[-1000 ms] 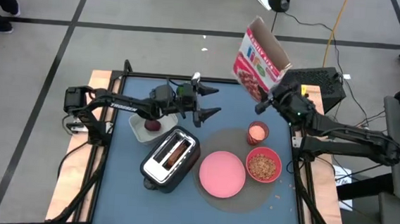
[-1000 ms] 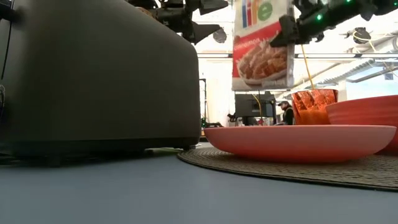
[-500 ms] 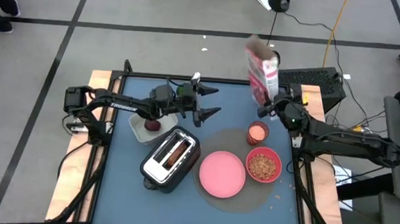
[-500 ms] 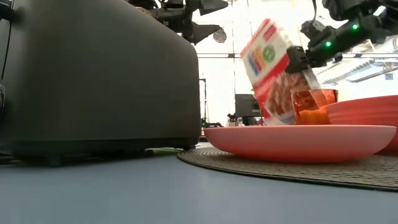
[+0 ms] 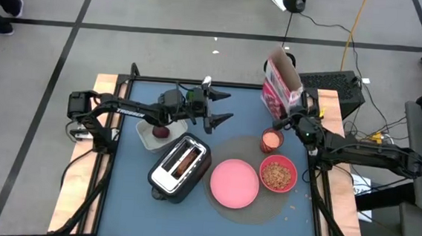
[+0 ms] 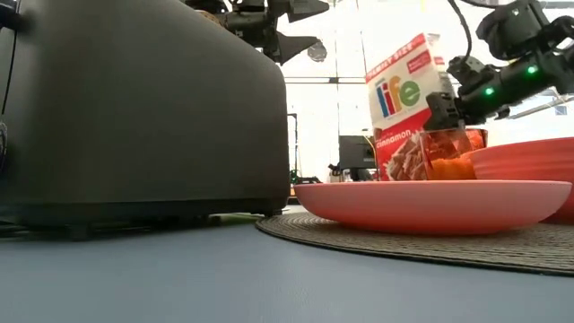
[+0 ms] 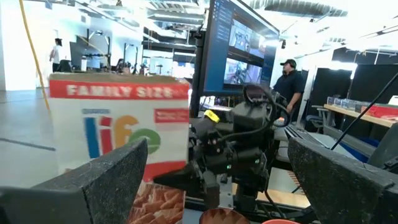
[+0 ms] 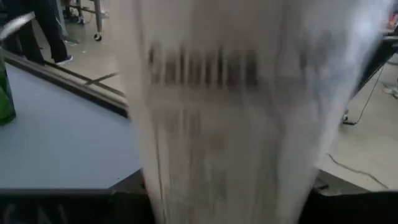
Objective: Arrange a breakfast setting
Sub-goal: Pour the cereal from the cereal box into the red bowl
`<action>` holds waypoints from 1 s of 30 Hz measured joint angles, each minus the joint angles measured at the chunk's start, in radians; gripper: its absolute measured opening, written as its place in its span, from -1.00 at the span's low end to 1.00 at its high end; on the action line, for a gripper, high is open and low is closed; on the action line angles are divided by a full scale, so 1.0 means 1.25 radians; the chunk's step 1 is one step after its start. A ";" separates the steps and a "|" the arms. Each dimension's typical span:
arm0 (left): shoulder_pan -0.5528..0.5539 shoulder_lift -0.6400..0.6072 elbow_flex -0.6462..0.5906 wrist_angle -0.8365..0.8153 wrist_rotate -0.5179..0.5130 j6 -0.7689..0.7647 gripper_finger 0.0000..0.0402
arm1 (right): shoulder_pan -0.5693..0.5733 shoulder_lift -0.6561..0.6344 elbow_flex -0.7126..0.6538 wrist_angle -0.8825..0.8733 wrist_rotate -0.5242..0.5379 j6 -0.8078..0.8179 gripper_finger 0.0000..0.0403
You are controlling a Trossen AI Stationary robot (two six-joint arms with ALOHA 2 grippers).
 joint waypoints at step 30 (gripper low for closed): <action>0.000 0.000 0.000 0.000 0.000 -0.010 0.96 | 0.000 -0.001 -0.024 0.013 -0.001 -0.012 -0.05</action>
